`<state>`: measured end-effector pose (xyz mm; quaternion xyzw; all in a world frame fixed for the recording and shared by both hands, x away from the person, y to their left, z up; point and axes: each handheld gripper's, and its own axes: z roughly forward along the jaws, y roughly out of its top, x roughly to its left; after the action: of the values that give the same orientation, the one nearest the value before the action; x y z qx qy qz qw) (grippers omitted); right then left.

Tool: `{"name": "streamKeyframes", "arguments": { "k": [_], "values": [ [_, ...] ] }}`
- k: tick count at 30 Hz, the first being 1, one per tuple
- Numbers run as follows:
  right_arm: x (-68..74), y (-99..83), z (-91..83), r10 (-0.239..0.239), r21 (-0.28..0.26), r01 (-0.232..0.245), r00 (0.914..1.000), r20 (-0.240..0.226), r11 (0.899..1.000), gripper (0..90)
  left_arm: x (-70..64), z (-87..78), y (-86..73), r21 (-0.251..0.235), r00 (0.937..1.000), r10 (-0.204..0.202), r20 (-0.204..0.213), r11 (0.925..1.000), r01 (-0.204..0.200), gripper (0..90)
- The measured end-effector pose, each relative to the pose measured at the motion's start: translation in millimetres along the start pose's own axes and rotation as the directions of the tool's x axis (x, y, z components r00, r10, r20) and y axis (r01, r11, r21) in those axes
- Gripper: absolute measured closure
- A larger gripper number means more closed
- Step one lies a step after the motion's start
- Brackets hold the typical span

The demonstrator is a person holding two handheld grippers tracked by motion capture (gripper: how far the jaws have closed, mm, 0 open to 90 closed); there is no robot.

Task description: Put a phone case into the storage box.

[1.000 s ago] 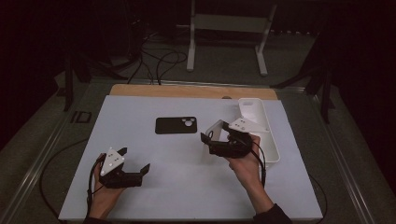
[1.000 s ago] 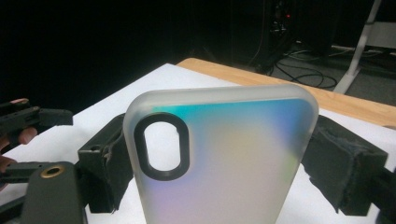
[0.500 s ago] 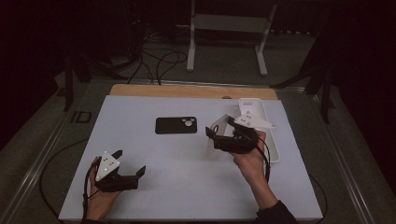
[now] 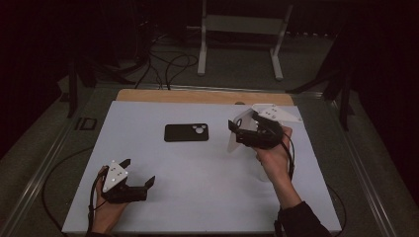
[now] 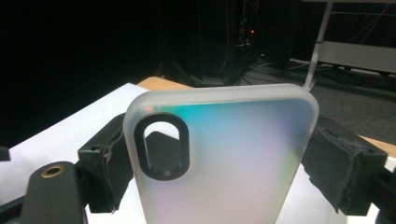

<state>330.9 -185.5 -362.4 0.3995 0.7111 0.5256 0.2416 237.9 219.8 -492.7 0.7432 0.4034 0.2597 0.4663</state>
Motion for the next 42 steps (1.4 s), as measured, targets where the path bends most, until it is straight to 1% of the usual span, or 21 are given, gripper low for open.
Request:
{"name": "streamKeyframes", "arguments": {
  "k": [4, 6, 14, 16, 24, 36, 39, 40, 42],
  "values": [
    [-7.3, 5.5, 0.9, 0.004, -0.001, -0.004, 0.9999, 0.017, 1.000, 16.9, -0.4, 0.6, 0.0, 0.000, 1.0000, -0.001, 0.010, 1.0000, 0.001, 0.1],
    [-10.0, 7.1, 1.9, 0.001, 0.000, -0.001, 0.9997, 0.025, 1.000, 16.9, -1.0, 0.8, 0.1, 0.003, 1.0000, 0.004, 0.008, 1.0000, -0.004, 0.1],
    [-20.6, 13.8, 7.0, 0.000, 0.003, 0.000, 0.9980, 0.063, 1.000, 16.9, -0.8, 0.7, 0.1, 0.003, 1.0000, 0.002, 0.009, 1.0000, -0.002, 0.1],
    [-25.5, 17.0, 10.1, 0.012, 0.008, -0.013, 0.9963, 0.085, 1.000, 16.9, -0.9, 0.8, 0.1, 0.004, 1.0000, 0.004, 0.009, 1.0000, -0.004, 0.1],
    [-39.6, 22.7, 18.1, 0.041, 0.015, -0.043, 0.9930, 0.111, 0.999, 16.9, -0.4, -0.3, 0.2, 0.002, 1.0000, 0.001, 0.008, 1.0000, -0.001, 0.1],
    [-53.4, 27.7, 25.0, 0.041, 0.025, -0.046, 0.9864, 0.159, 0.999, 16.9, -0.7, 0.1, 0.2, 0.003, 1.0000, 0.002, 0.009, 1.0000, -0.002, 0.1],
    [-54.8, 28.5, 25.8, 0.042, 0.023, -0.046, 0.9857, 0.163, 0.999, 16.9, -0.8, 0.1, 0.2, 0.002, 0.9999, 0.002, 0.010, 1.0000, -0.002, 0.1],
    [-57.4, 30.3, 27.2, 0.035, 0.024, -0.040, 0.9844, 0.172, 0.999, 16.9, -0.8, 0.0, 0.2, 0.002, 1.0000, 0.002, 0.010, 1.0000, -0.002, 0.1],
    [-60.1, 31.9, 28.6, 0.036, 0.023, -0.041, 0.9823, 0.184, 0.999, 16.9, -0.6, -0.1, 0.2, 0.003, 1.0000, 0.001, 0.010, 1.0000, -0.001, 0.1]
  ]
}}
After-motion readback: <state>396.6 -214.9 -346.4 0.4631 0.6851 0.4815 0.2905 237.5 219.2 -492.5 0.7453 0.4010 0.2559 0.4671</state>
